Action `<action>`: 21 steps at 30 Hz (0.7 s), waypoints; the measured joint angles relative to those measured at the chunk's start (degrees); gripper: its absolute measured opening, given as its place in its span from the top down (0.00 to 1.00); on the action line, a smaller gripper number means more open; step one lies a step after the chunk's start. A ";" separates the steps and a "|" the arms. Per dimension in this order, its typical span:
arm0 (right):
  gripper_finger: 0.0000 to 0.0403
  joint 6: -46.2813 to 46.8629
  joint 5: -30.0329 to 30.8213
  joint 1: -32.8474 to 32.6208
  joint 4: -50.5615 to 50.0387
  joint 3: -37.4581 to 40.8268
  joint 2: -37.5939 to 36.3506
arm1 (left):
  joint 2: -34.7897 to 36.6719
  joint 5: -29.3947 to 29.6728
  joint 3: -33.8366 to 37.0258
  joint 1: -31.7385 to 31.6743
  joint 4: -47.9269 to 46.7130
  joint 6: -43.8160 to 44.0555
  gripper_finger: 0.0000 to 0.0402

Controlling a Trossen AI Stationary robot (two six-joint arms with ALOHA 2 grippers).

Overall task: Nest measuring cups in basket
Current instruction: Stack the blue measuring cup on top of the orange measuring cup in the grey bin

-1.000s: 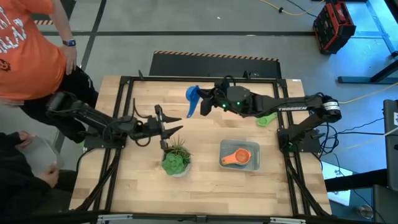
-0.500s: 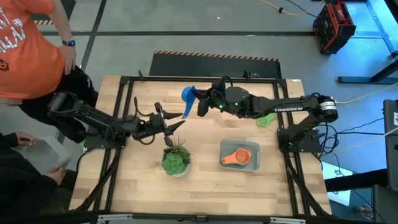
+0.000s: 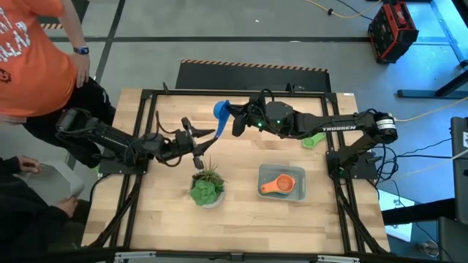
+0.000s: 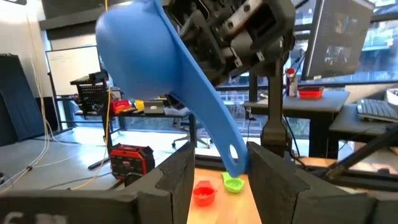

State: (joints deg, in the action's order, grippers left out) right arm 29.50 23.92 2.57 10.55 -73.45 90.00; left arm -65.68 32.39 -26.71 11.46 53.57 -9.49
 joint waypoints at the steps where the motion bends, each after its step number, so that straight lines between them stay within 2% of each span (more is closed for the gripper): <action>1: 0.96 0.00 0.00 0.00 0.00 0.00 0.00 | 0.00 0.00 -0.26 0.00 0.00 -0.05 0.66; 9: 0.96 0.00 0.00 0.01 0.02 0.00 0.00 | -0.01 -0.03 -2.40 -0.25 -1.29 -0.03 0.67; 21: 0.96 -0.02 0.20 0.02 0.02 0.00 -0.02 | -0.01 -0.01 -2.41 -1.79 -4.71 4.41 0.69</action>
State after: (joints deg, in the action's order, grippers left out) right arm 29.47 24.12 2.59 10.57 -73.45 89.97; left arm -65.69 32.38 -29.12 9.67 48.87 -5.08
